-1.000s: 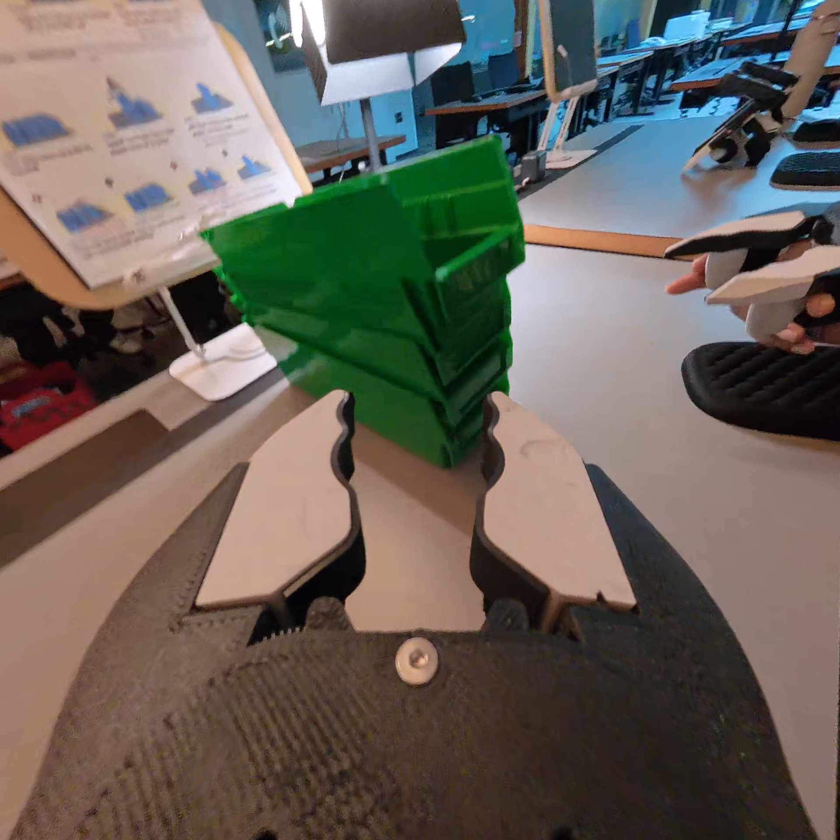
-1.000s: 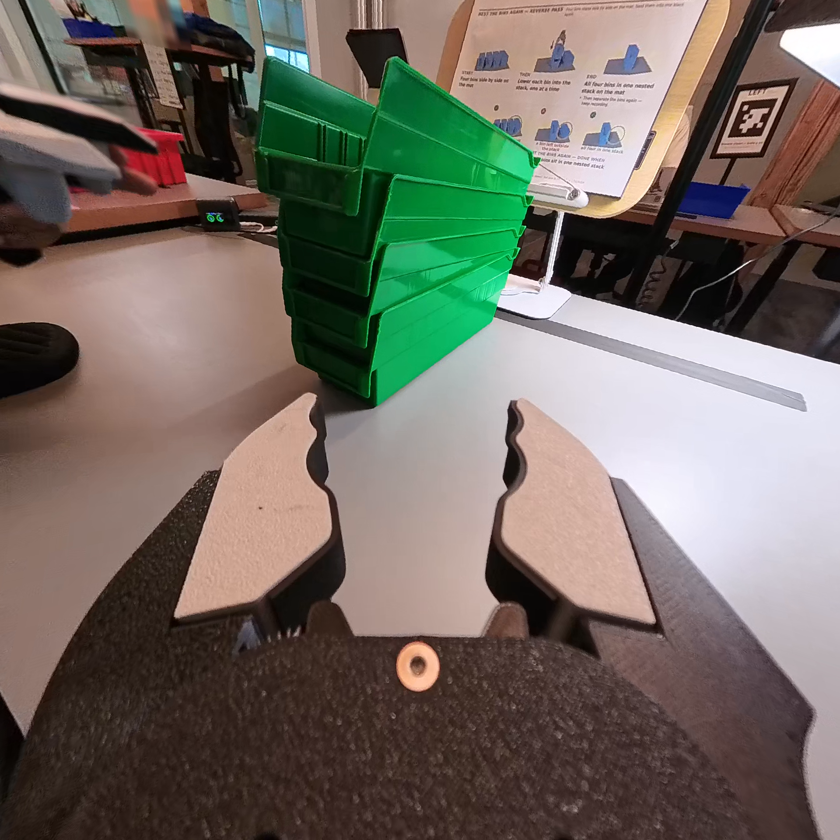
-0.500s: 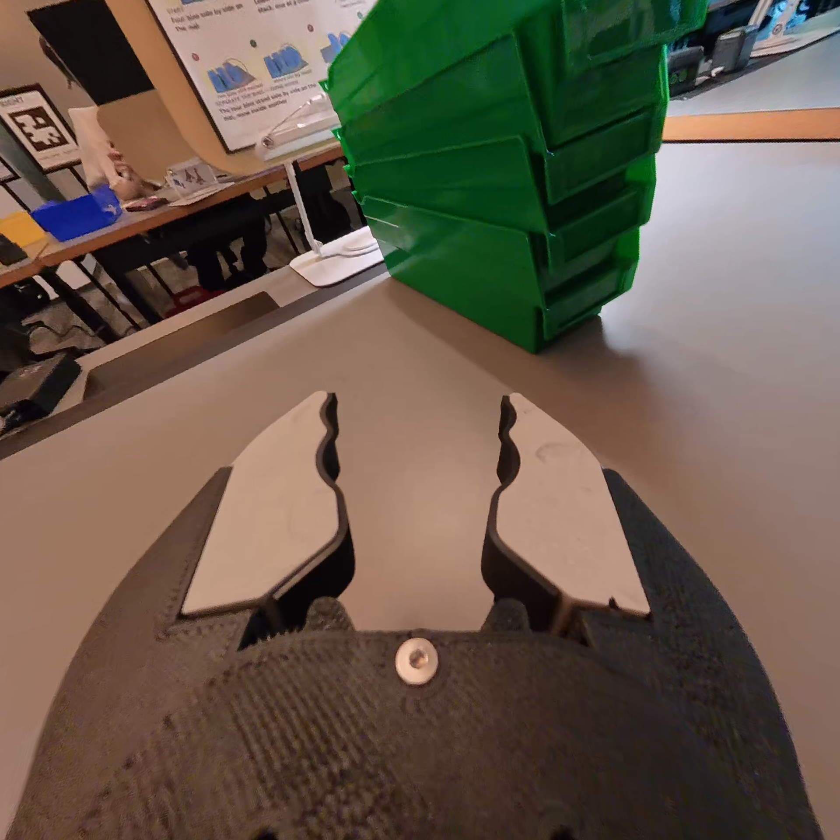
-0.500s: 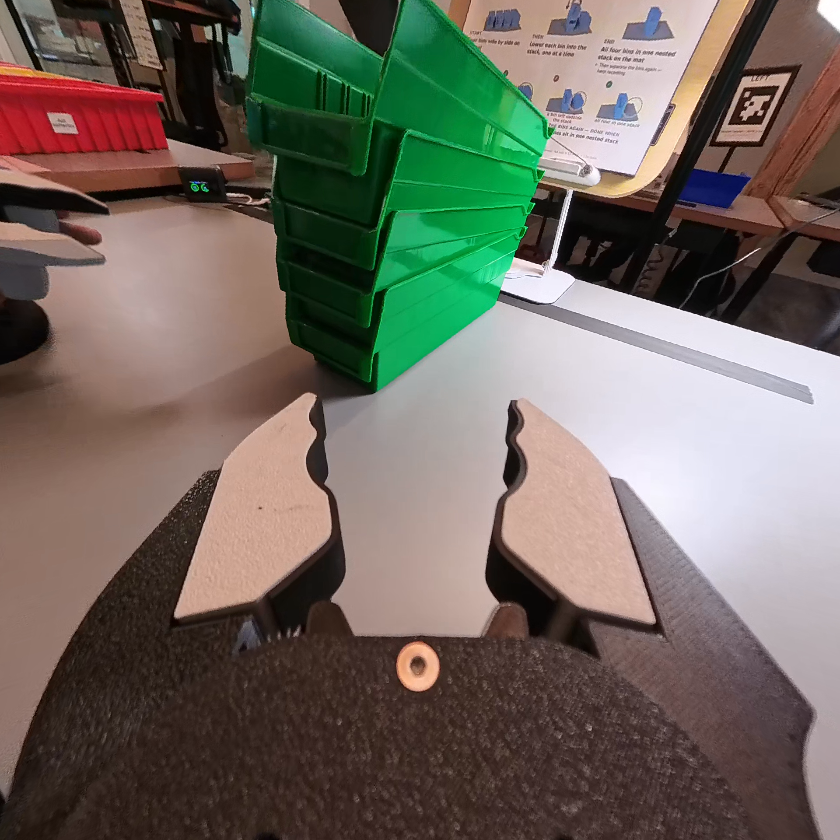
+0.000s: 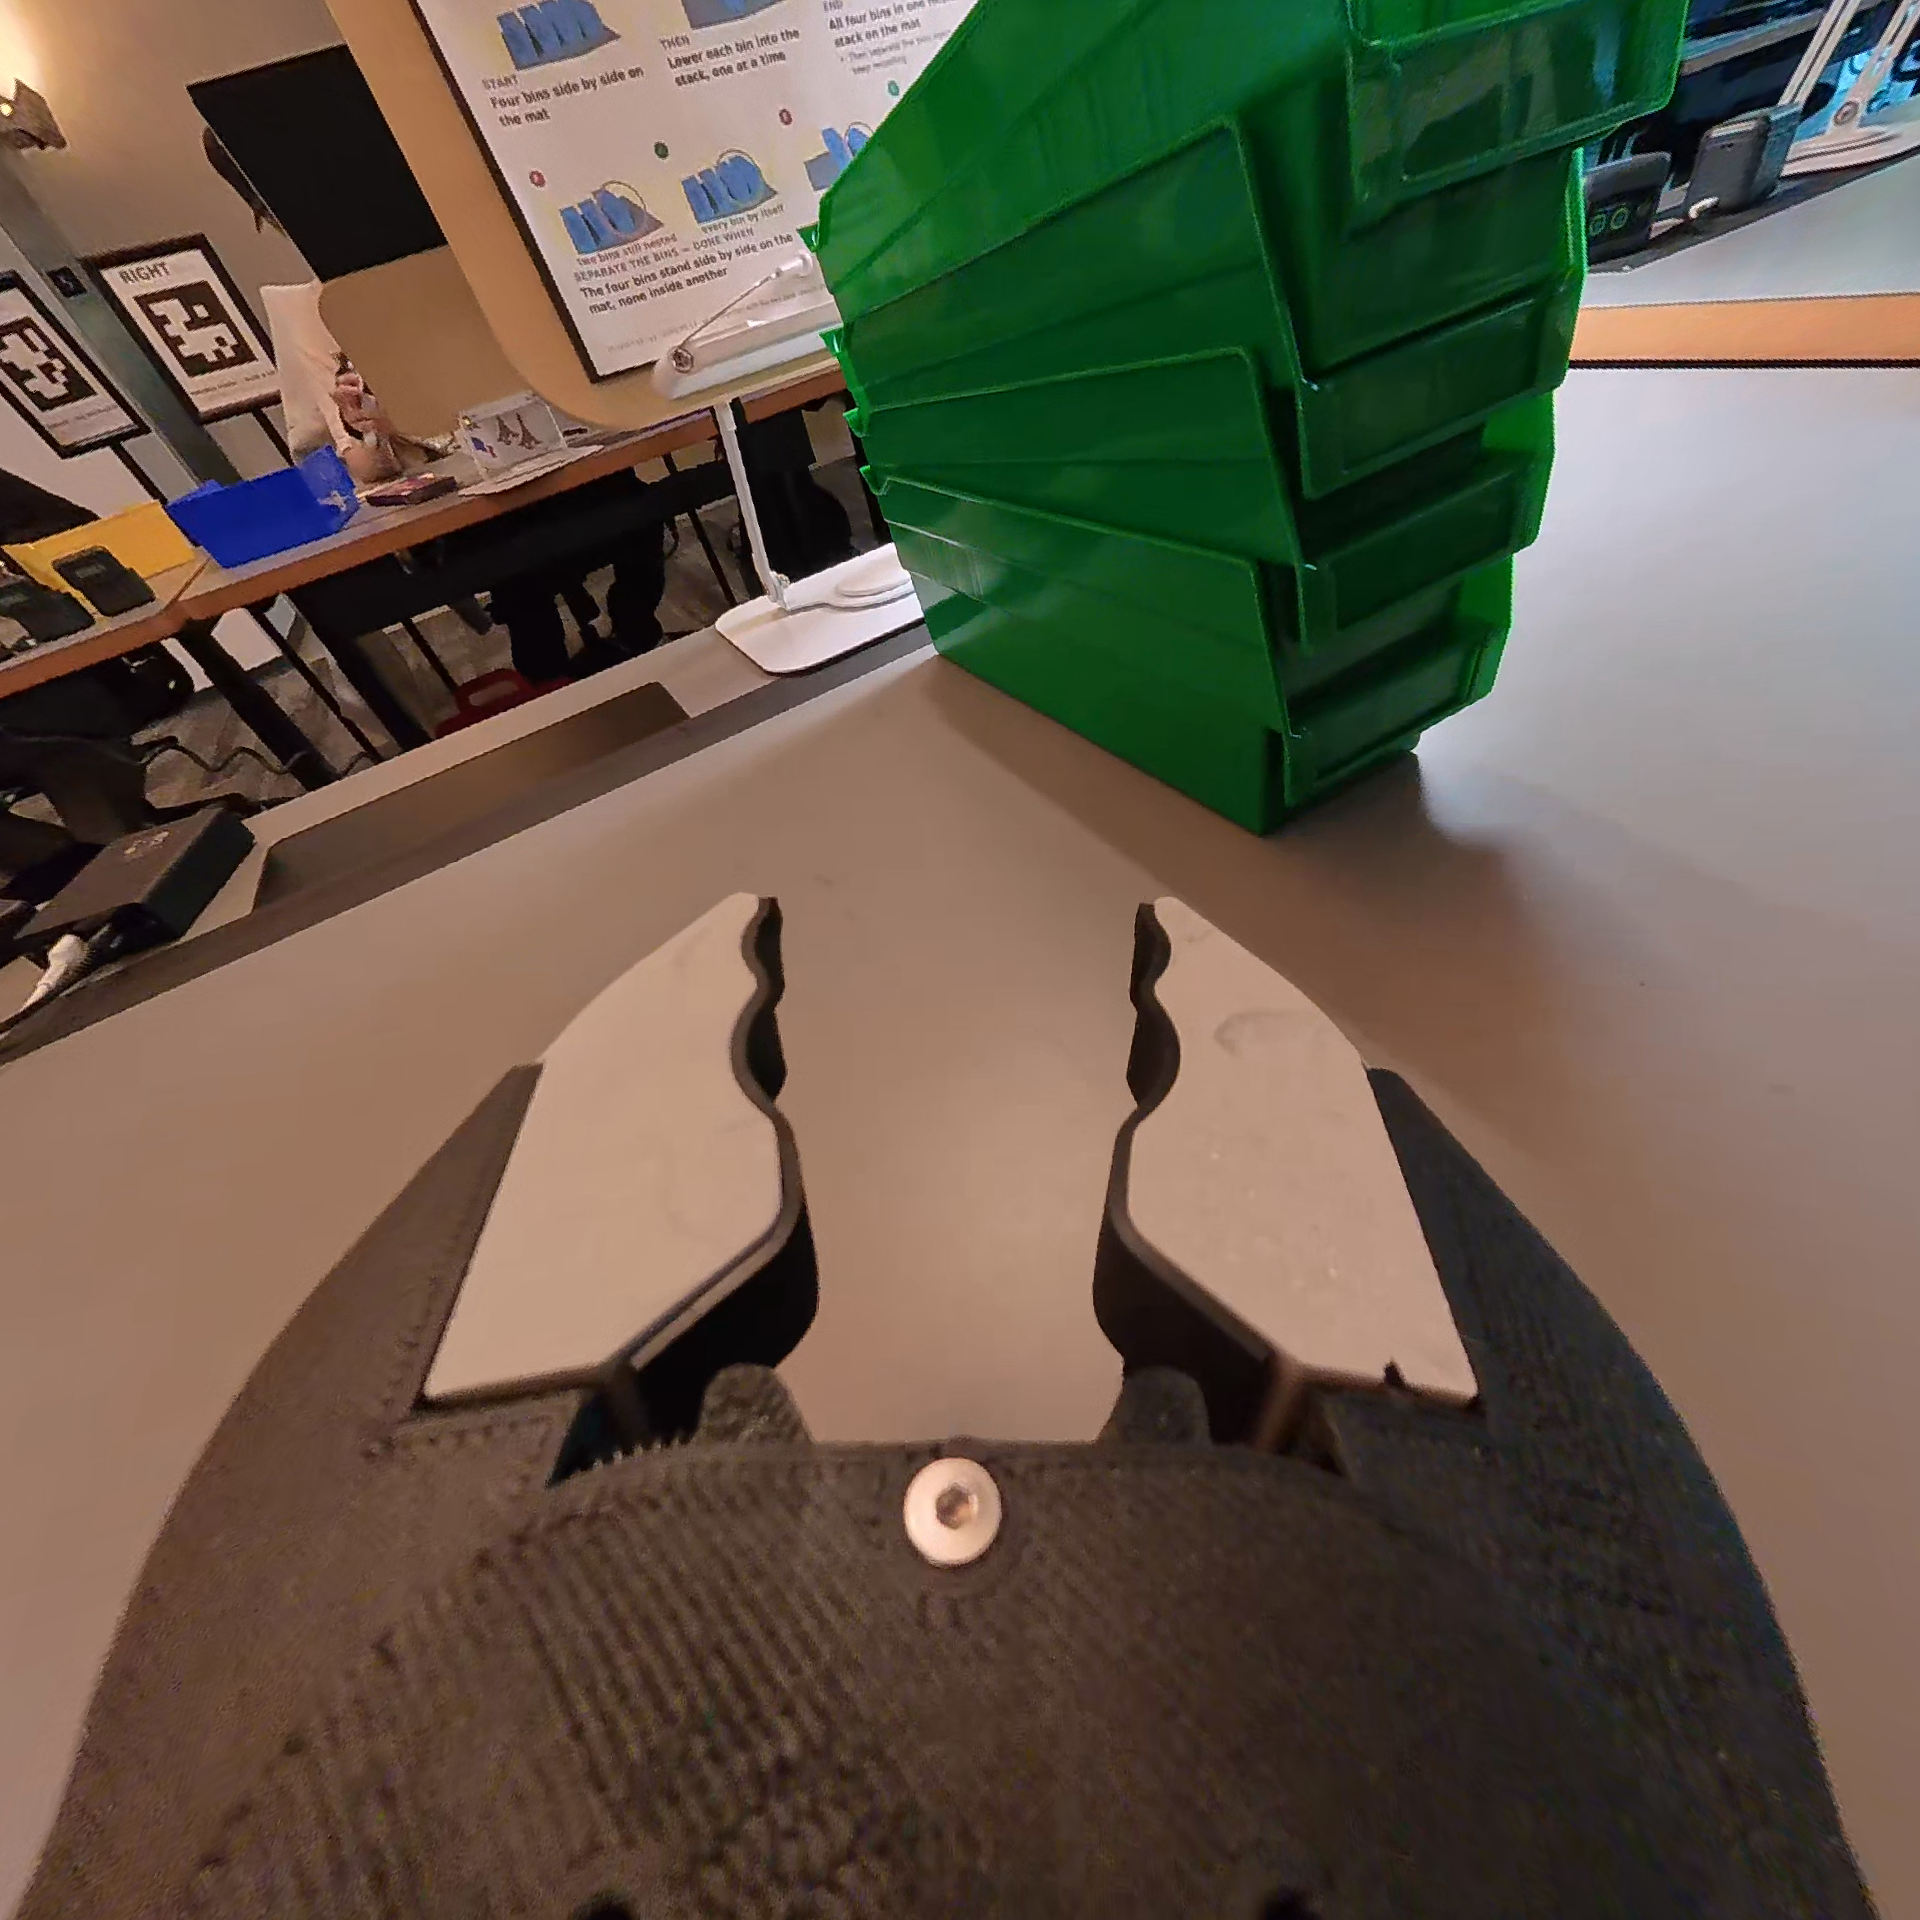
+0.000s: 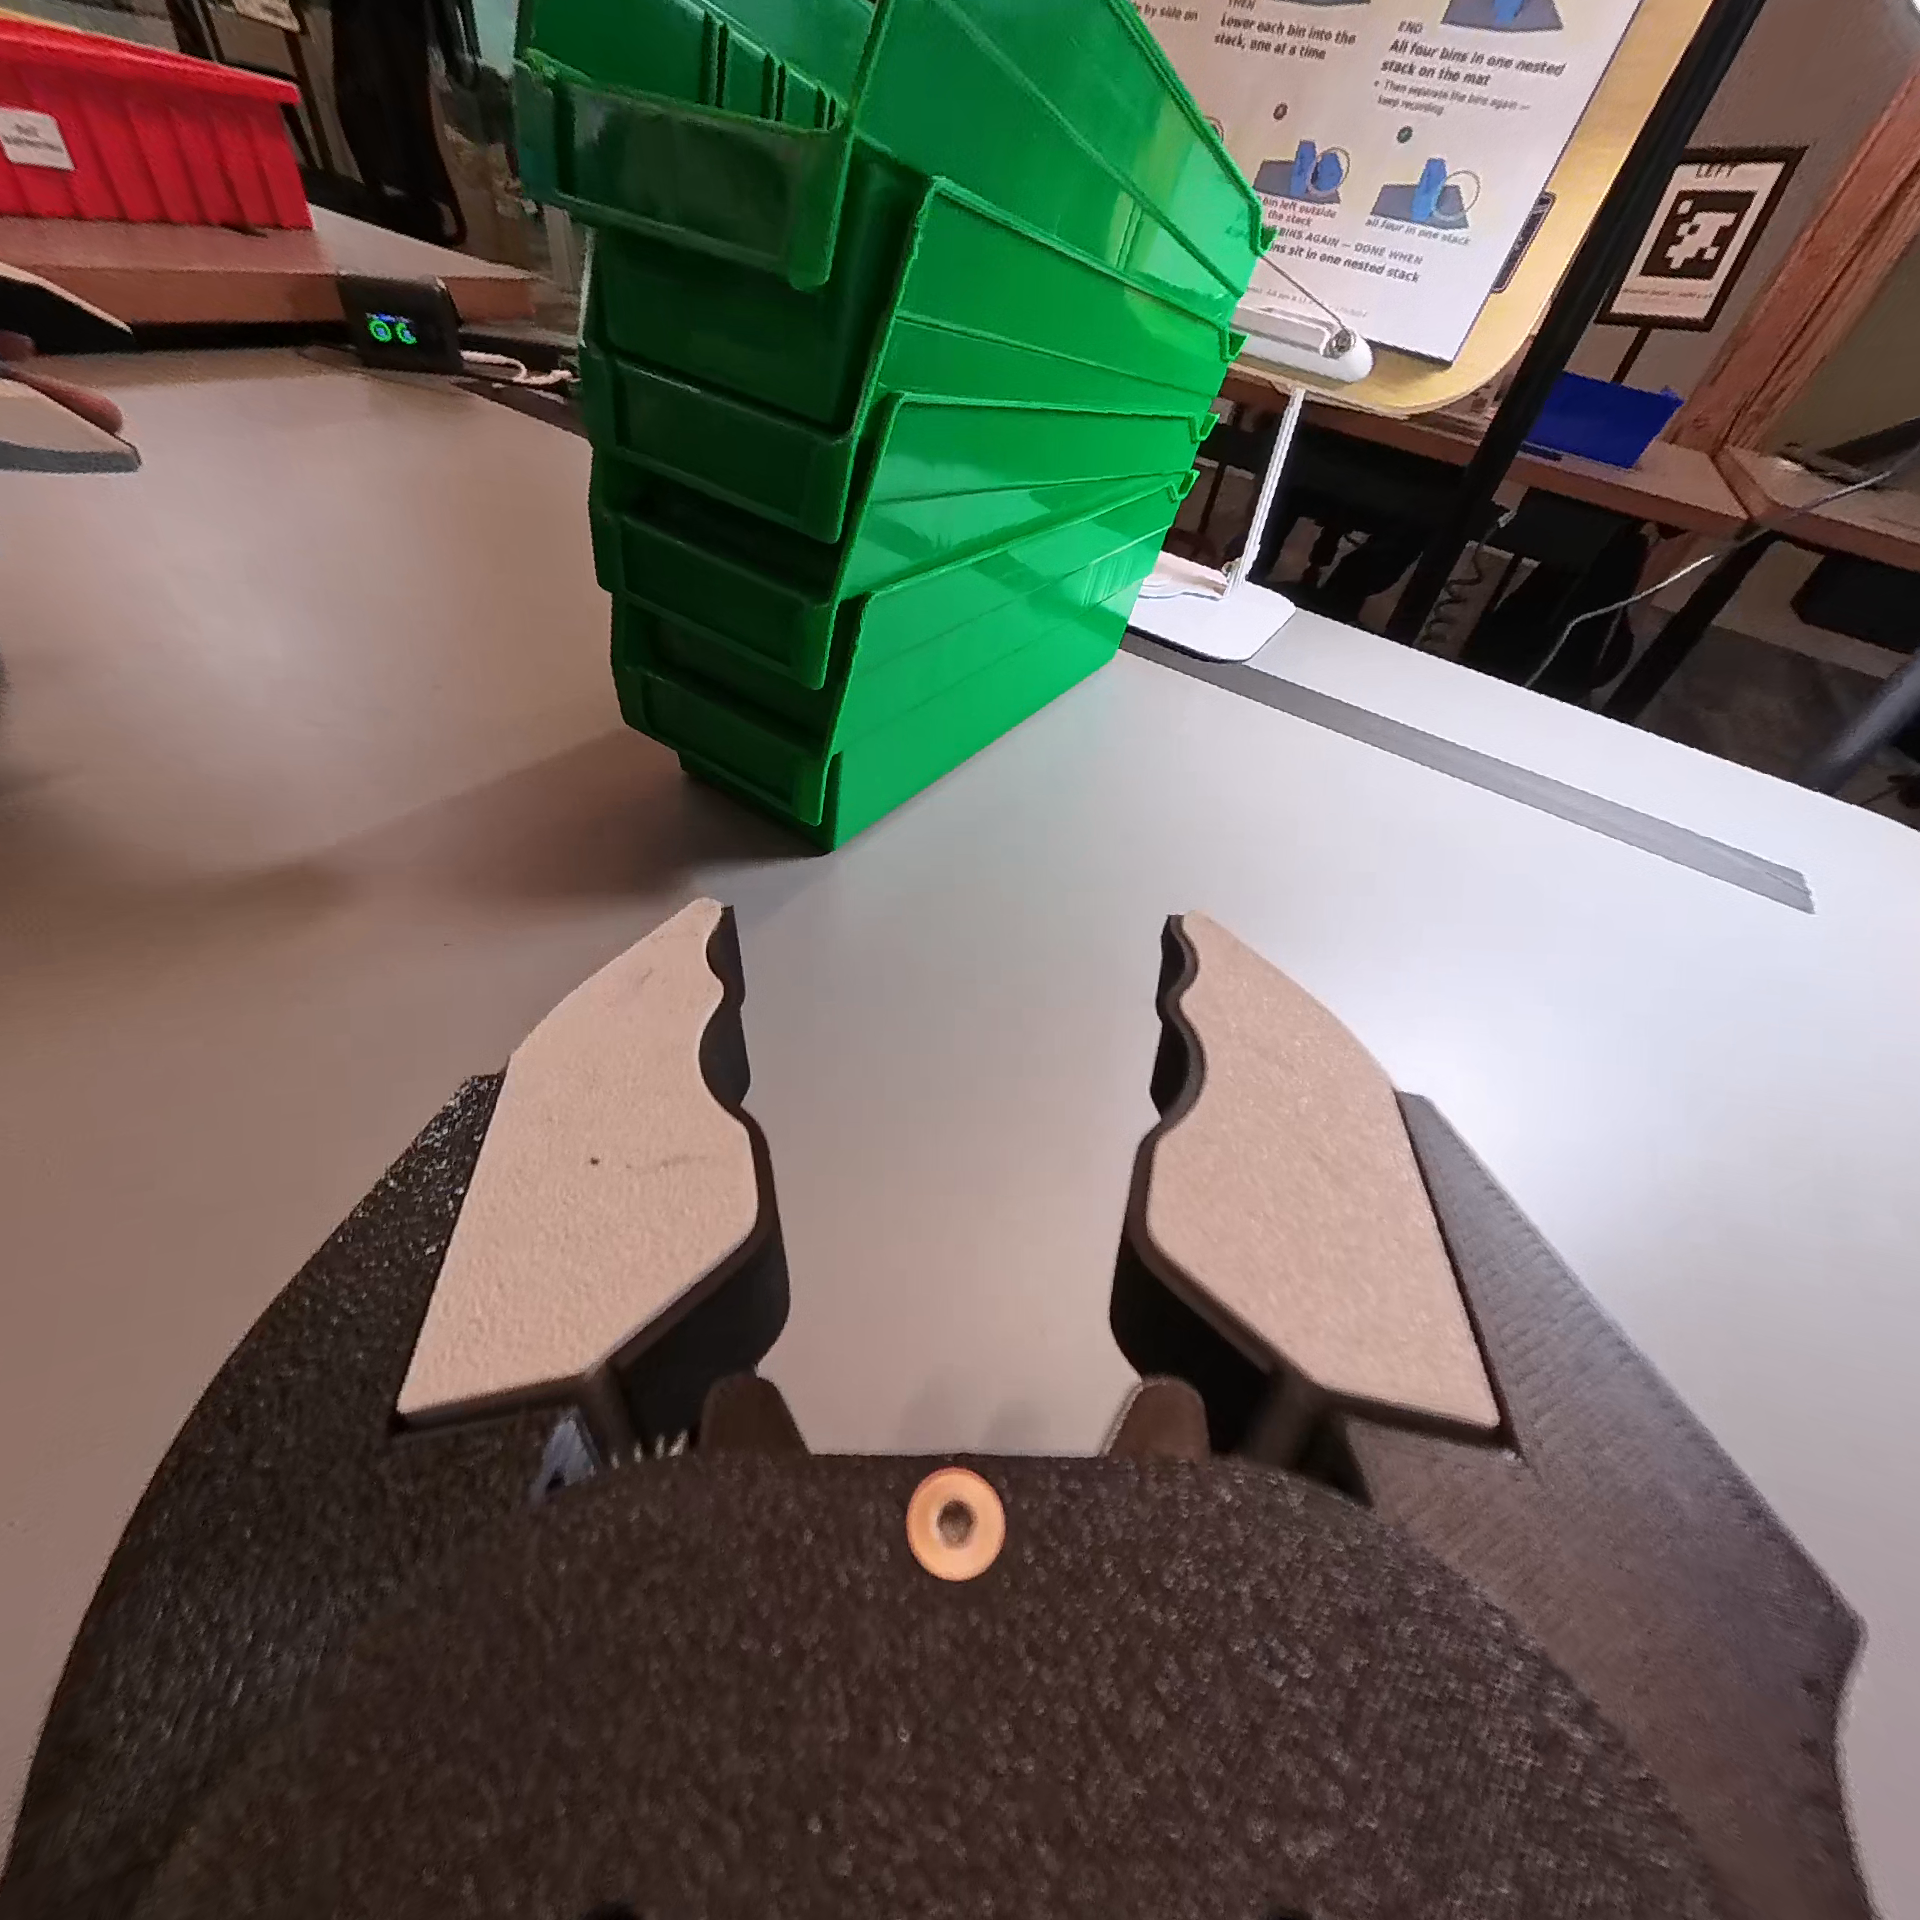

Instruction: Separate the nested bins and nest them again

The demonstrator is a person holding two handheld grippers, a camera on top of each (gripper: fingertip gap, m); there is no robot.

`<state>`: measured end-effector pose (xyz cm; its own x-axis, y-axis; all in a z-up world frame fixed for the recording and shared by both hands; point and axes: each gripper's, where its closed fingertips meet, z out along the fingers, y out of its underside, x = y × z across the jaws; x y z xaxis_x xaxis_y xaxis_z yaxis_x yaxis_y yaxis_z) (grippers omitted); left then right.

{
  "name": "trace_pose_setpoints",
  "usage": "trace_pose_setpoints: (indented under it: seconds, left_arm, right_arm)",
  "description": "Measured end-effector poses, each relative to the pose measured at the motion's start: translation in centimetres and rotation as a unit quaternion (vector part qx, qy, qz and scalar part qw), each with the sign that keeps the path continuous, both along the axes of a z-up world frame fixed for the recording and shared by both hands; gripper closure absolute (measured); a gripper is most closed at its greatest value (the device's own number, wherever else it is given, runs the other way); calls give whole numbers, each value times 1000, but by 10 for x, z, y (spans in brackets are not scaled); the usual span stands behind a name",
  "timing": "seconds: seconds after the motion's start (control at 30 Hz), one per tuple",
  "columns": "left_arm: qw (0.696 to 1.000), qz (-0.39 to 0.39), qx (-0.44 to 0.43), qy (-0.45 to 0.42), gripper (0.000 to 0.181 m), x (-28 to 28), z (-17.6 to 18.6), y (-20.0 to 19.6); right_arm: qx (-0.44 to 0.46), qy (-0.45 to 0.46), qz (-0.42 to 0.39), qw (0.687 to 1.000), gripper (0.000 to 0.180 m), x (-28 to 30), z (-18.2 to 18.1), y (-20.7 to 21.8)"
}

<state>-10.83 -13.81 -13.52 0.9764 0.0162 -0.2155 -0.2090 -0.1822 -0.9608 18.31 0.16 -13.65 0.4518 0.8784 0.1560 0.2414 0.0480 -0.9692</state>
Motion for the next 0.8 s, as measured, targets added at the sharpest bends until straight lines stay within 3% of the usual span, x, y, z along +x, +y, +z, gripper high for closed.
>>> trace_pose_setpoints:
  seconds: [0.23,0.37,0.8]
  left_arm:
    - [1000,1,0,-4,117,-1,0,-1]
    - [1000,2,1,-4,118,-1,0,-1]
    - [1000,-17,-3,-24,126,2,0,-4]
  right_arm:
    - [20,-9,33,999,107,-17,20,-9]
    - [78,-53,79,992,117,-43,46,-19]
    - [306,-205,147,918,123,-148,113,-21]
